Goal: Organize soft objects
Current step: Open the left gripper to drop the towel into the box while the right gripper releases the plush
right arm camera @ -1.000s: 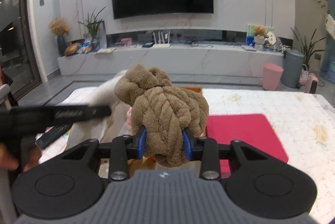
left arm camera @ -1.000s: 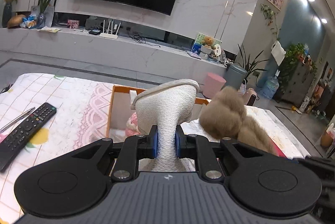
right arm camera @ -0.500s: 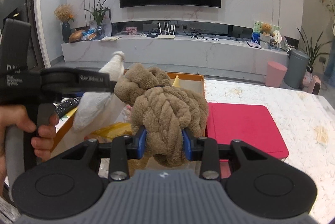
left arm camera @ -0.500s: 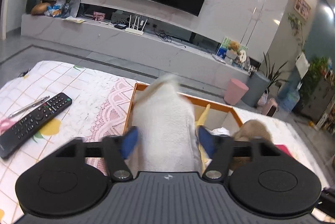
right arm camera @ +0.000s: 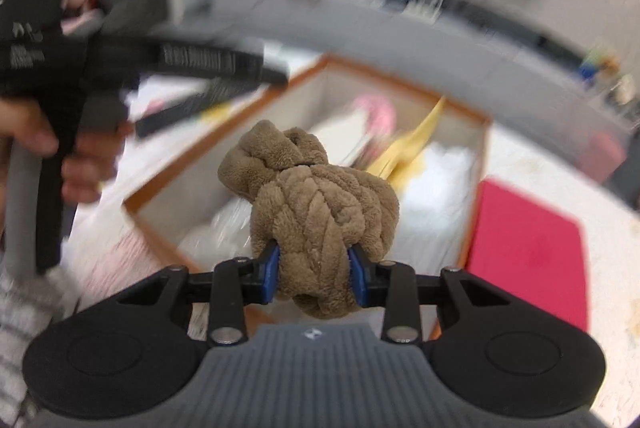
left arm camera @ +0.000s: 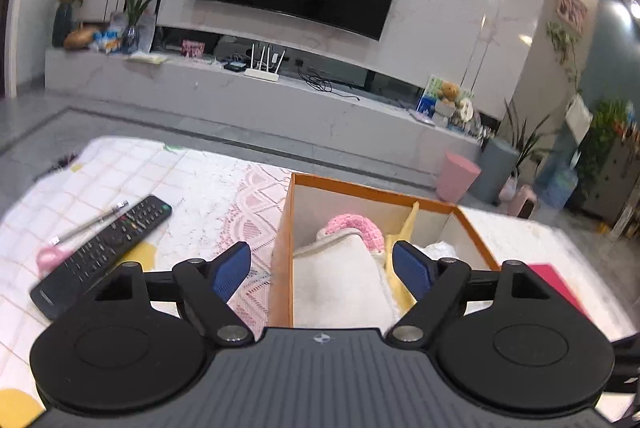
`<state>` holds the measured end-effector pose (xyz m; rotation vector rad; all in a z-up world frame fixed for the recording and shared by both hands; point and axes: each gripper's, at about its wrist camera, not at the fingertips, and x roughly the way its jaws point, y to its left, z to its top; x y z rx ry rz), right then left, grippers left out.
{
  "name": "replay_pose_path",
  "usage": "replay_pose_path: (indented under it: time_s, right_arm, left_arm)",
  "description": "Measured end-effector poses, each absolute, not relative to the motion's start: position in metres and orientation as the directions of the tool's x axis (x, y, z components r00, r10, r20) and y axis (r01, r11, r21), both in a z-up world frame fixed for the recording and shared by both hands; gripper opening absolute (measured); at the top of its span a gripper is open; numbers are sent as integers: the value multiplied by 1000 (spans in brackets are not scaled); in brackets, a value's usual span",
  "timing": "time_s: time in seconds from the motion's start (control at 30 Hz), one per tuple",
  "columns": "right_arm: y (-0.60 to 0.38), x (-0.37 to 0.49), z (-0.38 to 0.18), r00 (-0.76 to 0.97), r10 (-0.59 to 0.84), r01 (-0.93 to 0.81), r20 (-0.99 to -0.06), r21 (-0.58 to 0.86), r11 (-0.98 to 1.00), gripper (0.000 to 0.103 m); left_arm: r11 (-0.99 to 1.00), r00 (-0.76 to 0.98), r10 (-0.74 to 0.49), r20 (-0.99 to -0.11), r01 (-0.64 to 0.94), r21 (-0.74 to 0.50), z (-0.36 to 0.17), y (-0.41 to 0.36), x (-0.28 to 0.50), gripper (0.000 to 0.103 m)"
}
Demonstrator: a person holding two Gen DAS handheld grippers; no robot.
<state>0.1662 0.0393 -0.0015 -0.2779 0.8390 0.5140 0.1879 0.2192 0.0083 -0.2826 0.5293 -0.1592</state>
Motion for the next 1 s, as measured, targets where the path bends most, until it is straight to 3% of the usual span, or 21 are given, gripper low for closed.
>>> replay_pose_path:
  time_s: [0.13,0.27,0.37,0.43,0.67,1.0]
  right_arm:
    - [43,192,-12,418,289,-586,-861,-13,810,35]
    - [44,222,-19,264,334,-598,-905,118,793,36]
    - [51,241,-37,205,269,-573,-941,107,813,35]
    - [45,252,-45,128,318,-530,-939,206,823,37]
    - [41,257,-47,97,335,-500,-937,245,831,37]
    - [36,242,-38,202,422,-529,-884,264,807,67]
  left_arm:
    - [922,837,-278,-472,94,-376,4,225,191,94]
    - [922,833,-281,-476,98,-374,2,222,192,94]
    - [925,829,-286,-481,107,-364,0,220,191,94]
    - [927,830,-283,-481,108,-360,-1,220,191,94]
    - [930,843,-254,-473,79,-360,2,223,190,94]
    - [923,835,-241,-494,41,-382,4,224,191,94]
